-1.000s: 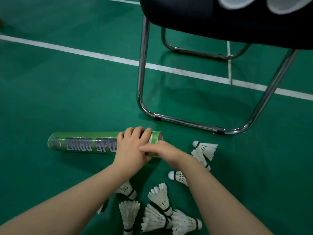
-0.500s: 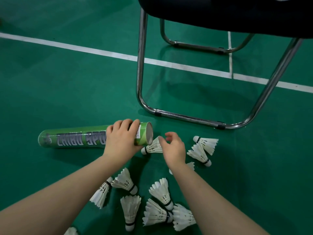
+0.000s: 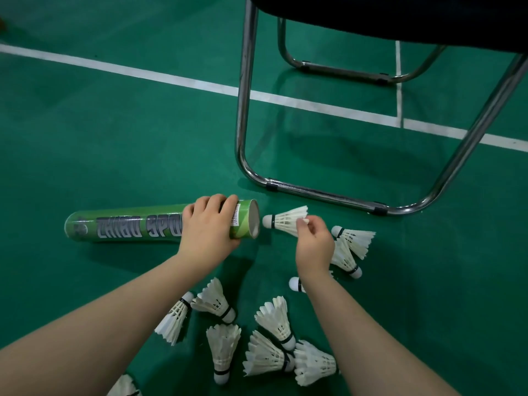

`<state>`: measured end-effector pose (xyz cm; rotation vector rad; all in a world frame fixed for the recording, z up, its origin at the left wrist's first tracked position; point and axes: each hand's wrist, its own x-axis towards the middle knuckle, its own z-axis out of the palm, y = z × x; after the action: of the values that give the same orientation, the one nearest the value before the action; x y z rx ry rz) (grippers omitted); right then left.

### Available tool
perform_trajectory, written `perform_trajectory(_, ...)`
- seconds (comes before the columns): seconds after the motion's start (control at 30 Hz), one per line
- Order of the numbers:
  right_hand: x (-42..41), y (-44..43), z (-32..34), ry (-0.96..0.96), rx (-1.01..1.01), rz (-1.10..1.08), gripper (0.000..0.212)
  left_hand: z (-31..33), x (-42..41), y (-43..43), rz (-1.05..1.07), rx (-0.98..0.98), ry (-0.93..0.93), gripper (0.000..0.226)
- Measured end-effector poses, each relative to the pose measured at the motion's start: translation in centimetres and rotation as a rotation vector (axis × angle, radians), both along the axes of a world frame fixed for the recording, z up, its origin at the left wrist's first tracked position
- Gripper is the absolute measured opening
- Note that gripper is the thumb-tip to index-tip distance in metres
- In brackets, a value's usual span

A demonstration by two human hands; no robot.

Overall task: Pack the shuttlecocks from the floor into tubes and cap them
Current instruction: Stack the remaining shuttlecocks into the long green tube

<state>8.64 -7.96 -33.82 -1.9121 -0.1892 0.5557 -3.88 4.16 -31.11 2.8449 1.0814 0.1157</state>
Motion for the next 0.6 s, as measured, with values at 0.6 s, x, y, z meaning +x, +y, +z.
perform_trajectory(0.6,1.1,-2.7,4.4,0.061,0.072,0.26,0.023,2.2,4.2,-4.9,-0.049,-0.099,0.038,0.074)
